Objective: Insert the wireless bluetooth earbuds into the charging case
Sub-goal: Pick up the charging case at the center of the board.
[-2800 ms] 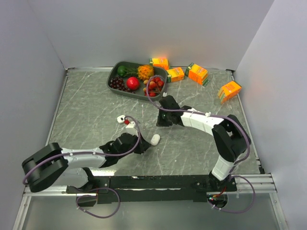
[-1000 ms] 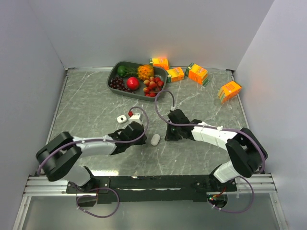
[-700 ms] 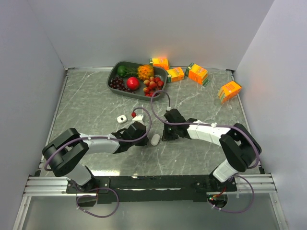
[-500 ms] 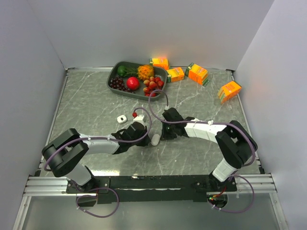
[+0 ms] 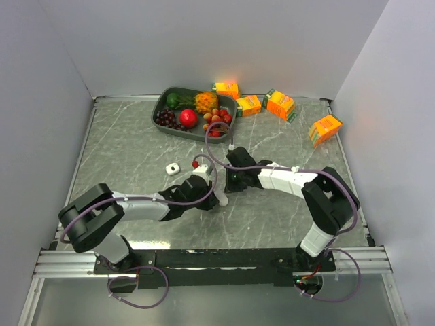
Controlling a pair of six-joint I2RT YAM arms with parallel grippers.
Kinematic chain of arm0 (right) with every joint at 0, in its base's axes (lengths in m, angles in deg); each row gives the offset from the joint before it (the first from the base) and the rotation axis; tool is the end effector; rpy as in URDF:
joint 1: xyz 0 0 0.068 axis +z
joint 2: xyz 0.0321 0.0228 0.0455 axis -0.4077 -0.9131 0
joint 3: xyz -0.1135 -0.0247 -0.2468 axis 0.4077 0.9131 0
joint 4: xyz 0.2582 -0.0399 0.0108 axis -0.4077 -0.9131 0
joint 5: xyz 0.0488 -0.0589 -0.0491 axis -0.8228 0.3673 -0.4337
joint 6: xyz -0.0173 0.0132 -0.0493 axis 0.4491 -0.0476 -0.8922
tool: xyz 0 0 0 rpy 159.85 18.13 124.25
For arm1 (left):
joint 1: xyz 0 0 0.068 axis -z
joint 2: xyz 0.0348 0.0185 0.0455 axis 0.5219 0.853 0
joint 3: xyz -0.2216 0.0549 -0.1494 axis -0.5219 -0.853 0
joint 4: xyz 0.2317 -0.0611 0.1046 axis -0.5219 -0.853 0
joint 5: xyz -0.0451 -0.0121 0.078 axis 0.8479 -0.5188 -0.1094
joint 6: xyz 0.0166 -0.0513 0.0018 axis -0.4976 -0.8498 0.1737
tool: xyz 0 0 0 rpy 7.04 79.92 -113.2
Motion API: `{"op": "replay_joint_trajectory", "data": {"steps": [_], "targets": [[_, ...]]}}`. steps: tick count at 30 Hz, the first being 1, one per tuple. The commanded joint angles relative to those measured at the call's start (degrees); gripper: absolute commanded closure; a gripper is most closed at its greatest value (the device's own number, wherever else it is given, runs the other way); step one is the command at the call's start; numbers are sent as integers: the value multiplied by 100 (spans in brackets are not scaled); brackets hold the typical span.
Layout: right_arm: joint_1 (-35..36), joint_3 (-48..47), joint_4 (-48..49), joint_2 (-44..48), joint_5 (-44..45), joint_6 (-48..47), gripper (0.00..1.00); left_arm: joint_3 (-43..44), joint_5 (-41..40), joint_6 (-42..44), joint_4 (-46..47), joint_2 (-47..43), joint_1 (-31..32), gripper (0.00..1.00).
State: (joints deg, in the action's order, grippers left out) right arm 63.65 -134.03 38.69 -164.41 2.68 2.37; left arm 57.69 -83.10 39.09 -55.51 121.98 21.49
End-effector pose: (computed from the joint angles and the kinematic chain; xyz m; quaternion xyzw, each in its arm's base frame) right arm 0.2506 0.2116 0.1675 -0.0715 0.9526 0.2083 0.2097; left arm 0.1770 -0.2310 0.1513 0.0626 0.8889 -0.3210 0.3209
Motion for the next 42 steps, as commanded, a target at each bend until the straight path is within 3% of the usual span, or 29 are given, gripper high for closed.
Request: {"op": "replay_joint_trajectory", "data": {"steps": [1,3,4,5,8,11,16,19,24,33,42], "targets": [[-144,-302,-274,113,305,-144,100,-56,-456,-57,-331,-583,31,99],[-259,-206,-362,498,437,-127,95,-82,-974,-31,-821,-848,31,82],[-346,-162,-476,822,481,-153,89,-73,-1133,13,-981,-1145,23,67],[-382,-135,-529,991,525,-170,75,-47,-1491,39,-1131,-1287,23,37],[-426,-3,-784,1597,701,-346,52,75,-1714,433,-1519,-1648,23,4],[-426,58,-924,2046,570,-469,43,496,-1356,1303,-1720,-1553,14,4],[-426,383,-995,2897,368,-417,42,1007,637,3235,-2475,-1026,-74,4],[-426,524,-1083,3433,306,-373,42,1174,1340,3834,-2583,-858,-153,4],[-426,568,-1407,4085,192,-399,42,1455,1739,4502,-2678,-377,-206,4],[-426,436,-1795,4499,209,-461,42,2651,1713,4443,-3355,1092,-329,4],[-426,463,-1760,4526,148,-417,42,2757,1573,4452,-3426,1330,-338,4]]}}
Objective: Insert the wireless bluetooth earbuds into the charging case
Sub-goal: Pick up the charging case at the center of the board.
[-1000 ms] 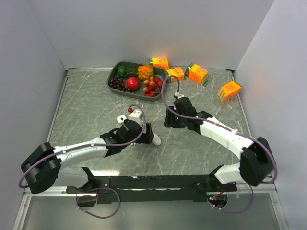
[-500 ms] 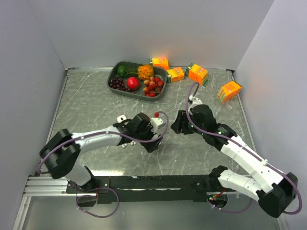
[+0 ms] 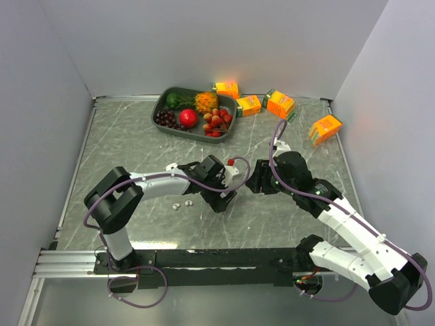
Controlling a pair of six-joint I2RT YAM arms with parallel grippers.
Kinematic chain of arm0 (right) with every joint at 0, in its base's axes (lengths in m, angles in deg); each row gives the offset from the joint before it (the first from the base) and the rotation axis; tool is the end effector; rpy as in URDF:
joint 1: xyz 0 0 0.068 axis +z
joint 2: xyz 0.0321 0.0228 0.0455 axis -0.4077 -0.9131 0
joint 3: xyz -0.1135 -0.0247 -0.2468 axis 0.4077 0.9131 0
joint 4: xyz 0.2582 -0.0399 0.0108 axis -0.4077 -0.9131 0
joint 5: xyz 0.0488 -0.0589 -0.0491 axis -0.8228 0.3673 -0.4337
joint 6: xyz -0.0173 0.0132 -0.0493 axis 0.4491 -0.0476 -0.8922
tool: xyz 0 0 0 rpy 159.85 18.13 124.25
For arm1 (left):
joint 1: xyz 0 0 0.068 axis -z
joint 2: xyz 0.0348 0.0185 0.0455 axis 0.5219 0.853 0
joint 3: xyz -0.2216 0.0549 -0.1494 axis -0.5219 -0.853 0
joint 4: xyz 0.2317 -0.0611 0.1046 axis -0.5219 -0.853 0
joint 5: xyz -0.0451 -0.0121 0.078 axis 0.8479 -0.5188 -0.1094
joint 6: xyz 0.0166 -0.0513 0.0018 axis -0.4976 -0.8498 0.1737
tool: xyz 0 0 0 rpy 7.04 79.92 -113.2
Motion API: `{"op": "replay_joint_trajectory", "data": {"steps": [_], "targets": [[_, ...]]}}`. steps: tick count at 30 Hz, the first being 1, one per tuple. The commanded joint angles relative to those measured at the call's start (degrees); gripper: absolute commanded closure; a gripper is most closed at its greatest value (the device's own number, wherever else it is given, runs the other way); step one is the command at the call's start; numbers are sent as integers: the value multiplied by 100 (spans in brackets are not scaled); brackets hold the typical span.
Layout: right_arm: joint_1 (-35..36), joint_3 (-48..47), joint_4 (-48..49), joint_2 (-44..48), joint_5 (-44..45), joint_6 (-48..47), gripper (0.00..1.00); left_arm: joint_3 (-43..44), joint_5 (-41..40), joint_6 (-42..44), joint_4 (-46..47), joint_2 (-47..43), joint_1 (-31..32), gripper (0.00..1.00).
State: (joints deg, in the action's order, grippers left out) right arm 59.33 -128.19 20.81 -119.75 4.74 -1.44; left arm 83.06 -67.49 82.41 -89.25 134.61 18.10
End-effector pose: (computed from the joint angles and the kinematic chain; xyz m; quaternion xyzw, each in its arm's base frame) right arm 0.1536 0.1112 0.3020 -0.0630 0.8847 0.2664 0.3774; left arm 0.2215 -0.2716 0.1673 0.4277 0.8526 -0.2124 0.2123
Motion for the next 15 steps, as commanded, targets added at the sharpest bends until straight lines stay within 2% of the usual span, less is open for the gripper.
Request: {"op": "replay_joint_trajectory", "data": {"steps": [1,15], "targets": [[7,-130,28,51,-49,-36,42,228,-5,111,-25,85,-8,4],[15,-59,-16,95,100,-71,42,263,-207,32,160,366,1,4]]}}
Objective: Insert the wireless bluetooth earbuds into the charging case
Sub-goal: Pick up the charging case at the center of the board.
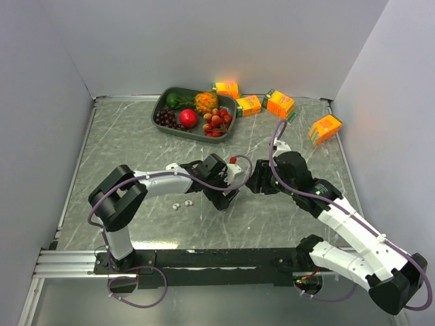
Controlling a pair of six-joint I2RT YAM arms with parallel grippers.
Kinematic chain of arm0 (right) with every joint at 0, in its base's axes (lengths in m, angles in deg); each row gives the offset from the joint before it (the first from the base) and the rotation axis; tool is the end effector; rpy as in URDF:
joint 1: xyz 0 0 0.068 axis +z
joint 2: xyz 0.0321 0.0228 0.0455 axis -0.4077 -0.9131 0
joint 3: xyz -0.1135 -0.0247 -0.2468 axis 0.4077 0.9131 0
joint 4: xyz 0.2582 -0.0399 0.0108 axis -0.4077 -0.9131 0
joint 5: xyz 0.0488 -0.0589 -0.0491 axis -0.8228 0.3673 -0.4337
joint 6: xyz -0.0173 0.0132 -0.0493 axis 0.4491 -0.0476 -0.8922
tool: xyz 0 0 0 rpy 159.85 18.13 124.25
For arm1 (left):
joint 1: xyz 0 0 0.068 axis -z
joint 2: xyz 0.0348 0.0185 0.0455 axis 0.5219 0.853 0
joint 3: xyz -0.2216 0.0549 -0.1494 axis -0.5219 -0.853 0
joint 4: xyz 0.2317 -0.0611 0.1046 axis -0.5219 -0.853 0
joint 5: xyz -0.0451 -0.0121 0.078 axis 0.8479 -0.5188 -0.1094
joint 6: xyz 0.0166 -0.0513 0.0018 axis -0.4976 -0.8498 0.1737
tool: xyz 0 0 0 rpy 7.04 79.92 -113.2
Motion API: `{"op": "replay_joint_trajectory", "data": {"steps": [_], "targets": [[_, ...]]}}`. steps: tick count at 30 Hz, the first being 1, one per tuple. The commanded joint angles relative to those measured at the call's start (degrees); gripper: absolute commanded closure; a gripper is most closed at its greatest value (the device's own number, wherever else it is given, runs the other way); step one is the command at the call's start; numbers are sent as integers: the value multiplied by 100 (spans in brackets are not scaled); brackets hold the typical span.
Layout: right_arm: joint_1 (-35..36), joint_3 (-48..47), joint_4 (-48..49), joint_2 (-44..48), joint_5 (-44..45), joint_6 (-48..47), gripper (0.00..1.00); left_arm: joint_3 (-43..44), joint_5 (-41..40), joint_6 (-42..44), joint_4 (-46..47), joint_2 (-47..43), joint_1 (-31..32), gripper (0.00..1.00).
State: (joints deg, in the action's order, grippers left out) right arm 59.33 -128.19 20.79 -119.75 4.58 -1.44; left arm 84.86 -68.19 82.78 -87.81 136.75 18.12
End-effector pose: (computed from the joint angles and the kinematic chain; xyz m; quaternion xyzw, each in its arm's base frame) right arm 0.1535 0.1112 0.3020 -0.0636 0.8847 0.2673 0.3766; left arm 0.2287 -0.2796 0.1651 0.4290 0.8495 -0.2101 0.2239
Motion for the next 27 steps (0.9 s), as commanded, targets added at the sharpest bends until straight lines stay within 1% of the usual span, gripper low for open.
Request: {"op": "replay_joint_trajectory", "data": {"steps": [1,6,10,13,16,18,24,26,27], "targets": [[15,-51,-14,95,124,-80,42,49,-190,-197,15,152,16,4],[7,20,4,148,168,-45,42,-4,-663,-216,-11,204,227,4],[15,116,-31,209,203,7,42,-100,-946,-304,68,231,376,1],[15,160,-66,323,230,34,42,-188,-1078,-418,94,266,421,2],[-2,196,-101,446,265,69,42,-162,-1157,-445,68,319,464,6],[7,187,-163,491,283,87,42,-127,-1157,-445,7,345,500,7],[15,204,-242,649,309,122,42,-136,-1131,-366,-134,266,544,3],[15,204,-260,693,309,148,42,-118,-1140,-348,-169,301,544,4],[7,196,-277,710,309,148,42,-83,-1140,-348,-222,327,552,7]]}}
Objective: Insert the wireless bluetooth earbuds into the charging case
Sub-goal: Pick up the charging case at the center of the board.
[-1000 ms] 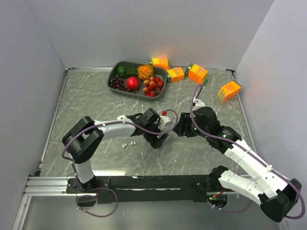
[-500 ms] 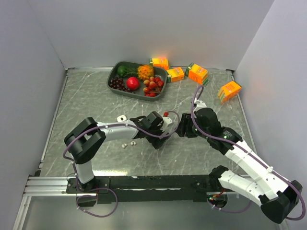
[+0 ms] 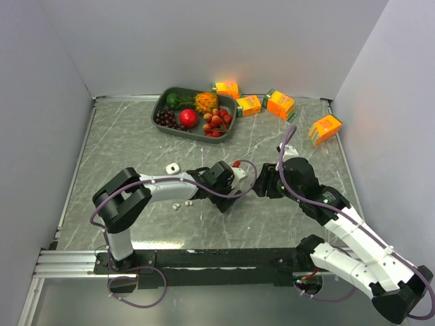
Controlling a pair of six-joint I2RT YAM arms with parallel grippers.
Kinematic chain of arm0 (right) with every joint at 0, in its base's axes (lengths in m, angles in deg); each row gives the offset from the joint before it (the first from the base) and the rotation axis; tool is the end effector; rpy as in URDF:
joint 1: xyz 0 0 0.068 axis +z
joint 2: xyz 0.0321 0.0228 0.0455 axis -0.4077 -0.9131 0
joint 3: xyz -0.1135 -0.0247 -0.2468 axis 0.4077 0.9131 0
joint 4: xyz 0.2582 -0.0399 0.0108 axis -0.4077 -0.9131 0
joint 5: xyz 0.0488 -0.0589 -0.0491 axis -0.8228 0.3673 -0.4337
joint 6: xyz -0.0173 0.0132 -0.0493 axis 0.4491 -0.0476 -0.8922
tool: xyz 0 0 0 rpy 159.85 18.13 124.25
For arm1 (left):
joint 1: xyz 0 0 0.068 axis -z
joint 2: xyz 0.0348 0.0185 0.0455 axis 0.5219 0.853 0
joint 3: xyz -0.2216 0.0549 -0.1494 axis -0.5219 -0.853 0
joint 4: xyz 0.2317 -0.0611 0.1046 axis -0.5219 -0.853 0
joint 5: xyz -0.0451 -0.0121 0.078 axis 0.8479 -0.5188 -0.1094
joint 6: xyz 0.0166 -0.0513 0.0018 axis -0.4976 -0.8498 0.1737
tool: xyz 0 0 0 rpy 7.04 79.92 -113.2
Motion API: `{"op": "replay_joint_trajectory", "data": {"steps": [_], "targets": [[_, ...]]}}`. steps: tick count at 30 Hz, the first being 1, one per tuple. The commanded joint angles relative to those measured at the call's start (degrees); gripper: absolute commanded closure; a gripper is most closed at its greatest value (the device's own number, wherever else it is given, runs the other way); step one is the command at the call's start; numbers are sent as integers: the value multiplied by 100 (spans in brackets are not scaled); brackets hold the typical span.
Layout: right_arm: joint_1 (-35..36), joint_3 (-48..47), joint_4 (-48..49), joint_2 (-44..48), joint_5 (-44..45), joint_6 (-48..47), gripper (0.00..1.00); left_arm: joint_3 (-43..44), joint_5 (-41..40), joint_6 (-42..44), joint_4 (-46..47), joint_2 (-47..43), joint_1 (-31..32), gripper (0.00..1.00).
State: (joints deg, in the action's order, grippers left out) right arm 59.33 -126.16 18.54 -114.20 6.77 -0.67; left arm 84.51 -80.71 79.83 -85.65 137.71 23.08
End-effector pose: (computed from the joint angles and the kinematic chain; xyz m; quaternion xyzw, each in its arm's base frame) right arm 0.1372 0.0981 0.3019 -0.0487 0.8807 0.2608 0.3924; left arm 0.2119 -0.2965 0.1594 0.4164 0.8584 -0.1375 0.2663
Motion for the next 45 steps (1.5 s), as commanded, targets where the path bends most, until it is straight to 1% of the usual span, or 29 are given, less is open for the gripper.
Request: {"op": "replay_joint_trajectory", "data": {"steps": [1,2,3,5,6,8,9,10,11,12,17,19,21,23,24,25,26,27,28,29,30,31,32,34,36,38,40,42,45], "targets": [[7,-8,-70,173,99,89,42,-22,113,-53,-465,258,65,9],[15,-8,-79,208,99,89,42,-4,121,-44,-491,301,74,12],[7,-25,-113,234,117,89,42,22,148,-35,-517,311,91,21],[7,-34,-166,295,117,89,42,31,192,-27,-553,319,91,32],[15,-51,-184,322,117,89,42,40,235,-27,-570,319,91,40],[7,-60,-245,384,117,89,42,14,306,-18,-570,276,92,49],[7,-78,-254,392,117,98,42,-4,341,-27,-553,249,100,60],[7,-87,-272,419,117,107,42,-30,350,-35,-509,180,92,67],[7,-87,-289,436,117,116,42,-83,376,-35,-483,135,92,87],[15,-104,-290,445,117,124,42,-127,359,-53,-430,74,91,99],[15,-297,-246,410,256,308,42,-661,201,-316,157,-707,91,99],[15,-385,-211,314,284,493,42,-908,-122,-578,474,-1241,83,99],[-2,-526,-150,235,249,694,39,-1251,-378,-790,913,-1612,83,99],[7,-666,-88,59,161,705,35,-1699,-537,-958,1221,-2236,100,99],[7,-719,-44,-20,-196,574,34,-1909,-529,-993,1919,-2499,100,99],[7,-789,-44,-186,-321,494,33,-2416,-511,-1011,2248,-3076,135,99],[7,-912,-52,-257,-462,398,32,-2726,-503,-994,2730,-3386,162,99],[15,-948,-26,-380,-785,258,31,-3051,-442,-933,3648,-4016,188,99],[24,-966,26,-424,-919,178,30,-3724,-371,-880,4266,-4327,258,99],[33,-992,70,-451,-1068,38,28,-4070,-231,-827,4812,-4600,293,99],[50,-983,114,-477,-1313,-24,25,-4387,-178,-687,5809,-4829,328,99],[146,-1001,176,-512,-1394,-77,9,-4755,-125,-625,6037,-5127,381,99],[199,-1036,176,-556,-1430,-130,5,-4802,-125,-572,6056,-5199,399,99],[401,-1263,98,-767,-1300,-279,1,-4751,24,-318,5829,-5253,486,99],[840,-1474,-78,-1030,-992,-438,0,-4794,244,-37,5837,-5305,601,99],[1191,-1852,-288,-1319,-570,-534,0,-4803,96,192,5846,-5358,838,99],[1324,-2098,-342,-1479,-455,-587,1,-4777,95,482,5715,-5402,1040,99],[1439,-2283,-412,-1699,-402,-605,2,-4733,-246,781,5600,-5446,1207,99],[1571,-2450,-483,-1962,-349,-719,3,-4698,-370,993,5477,-5560,1260,99]]}}
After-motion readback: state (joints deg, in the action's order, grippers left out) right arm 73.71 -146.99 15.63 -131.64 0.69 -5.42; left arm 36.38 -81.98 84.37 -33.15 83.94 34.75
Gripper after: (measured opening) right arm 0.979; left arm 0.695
